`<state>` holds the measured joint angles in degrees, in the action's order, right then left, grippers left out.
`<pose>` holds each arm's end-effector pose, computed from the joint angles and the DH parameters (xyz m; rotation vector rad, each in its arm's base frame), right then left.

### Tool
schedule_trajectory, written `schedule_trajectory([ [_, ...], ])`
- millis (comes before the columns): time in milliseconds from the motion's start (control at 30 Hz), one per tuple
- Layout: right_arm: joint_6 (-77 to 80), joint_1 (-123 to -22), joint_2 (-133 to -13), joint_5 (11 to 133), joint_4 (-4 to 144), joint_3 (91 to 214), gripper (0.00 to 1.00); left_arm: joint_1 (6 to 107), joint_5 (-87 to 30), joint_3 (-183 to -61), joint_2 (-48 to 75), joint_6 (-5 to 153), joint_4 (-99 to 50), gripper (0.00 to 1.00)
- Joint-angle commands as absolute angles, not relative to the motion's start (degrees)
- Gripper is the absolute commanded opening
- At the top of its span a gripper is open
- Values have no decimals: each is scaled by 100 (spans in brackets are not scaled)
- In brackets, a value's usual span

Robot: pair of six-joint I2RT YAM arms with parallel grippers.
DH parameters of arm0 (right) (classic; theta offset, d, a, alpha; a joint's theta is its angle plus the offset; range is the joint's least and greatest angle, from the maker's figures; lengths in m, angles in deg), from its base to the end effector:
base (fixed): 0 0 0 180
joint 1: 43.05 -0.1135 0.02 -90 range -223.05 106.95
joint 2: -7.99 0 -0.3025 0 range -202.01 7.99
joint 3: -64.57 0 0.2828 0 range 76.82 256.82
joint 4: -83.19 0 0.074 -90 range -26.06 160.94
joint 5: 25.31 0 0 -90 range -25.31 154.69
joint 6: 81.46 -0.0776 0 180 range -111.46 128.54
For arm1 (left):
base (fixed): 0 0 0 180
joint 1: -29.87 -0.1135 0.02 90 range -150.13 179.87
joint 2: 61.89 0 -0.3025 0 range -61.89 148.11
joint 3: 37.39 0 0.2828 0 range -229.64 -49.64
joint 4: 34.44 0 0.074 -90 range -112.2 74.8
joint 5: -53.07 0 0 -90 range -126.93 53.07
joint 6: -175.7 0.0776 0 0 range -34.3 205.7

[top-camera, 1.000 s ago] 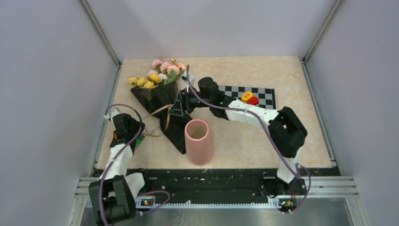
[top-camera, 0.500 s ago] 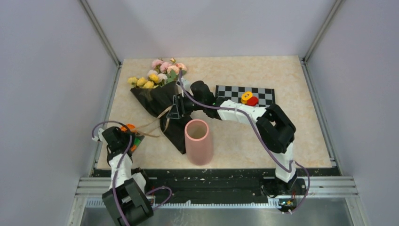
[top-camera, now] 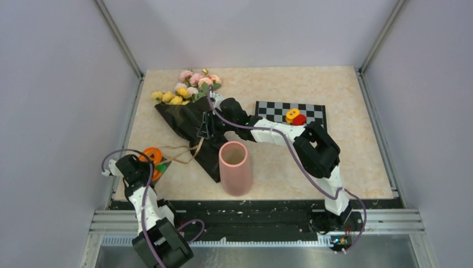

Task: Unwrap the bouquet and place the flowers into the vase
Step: Untie the ribbon from the wrapping paper.

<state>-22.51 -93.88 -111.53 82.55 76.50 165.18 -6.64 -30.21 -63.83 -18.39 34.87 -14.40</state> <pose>0.3415 0.4569 0.2212 -0.5940 2.1360 1.1723 0.1593 0.1066 0.1476 -1.4896 1.6545 -0.2676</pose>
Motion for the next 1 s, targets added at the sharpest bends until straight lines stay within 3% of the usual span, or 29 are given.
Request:
schedule_trajectory([
  [0, -2153, -9526, -11316, 7870, 7715, 16849, 48, -785, -3172, -6540, -1831, 3695, -1357, 0],
  [300, -2568, -9530, -11601, 7879, 8288, 16846, 40, -799, -3379, -6846, -1854, 4166, -1055, 2],
  [567, -2644, -9484, -11318, 7737, 8753, 16763, 1, -832, -3322, -6864, -1812, 4224, -1068, 2],
  [967, -2507, -8925, -10310, 7358, 9689, 15843, 0, -897, -3229, -6943, -1480, 4328, -1172, 0],
])
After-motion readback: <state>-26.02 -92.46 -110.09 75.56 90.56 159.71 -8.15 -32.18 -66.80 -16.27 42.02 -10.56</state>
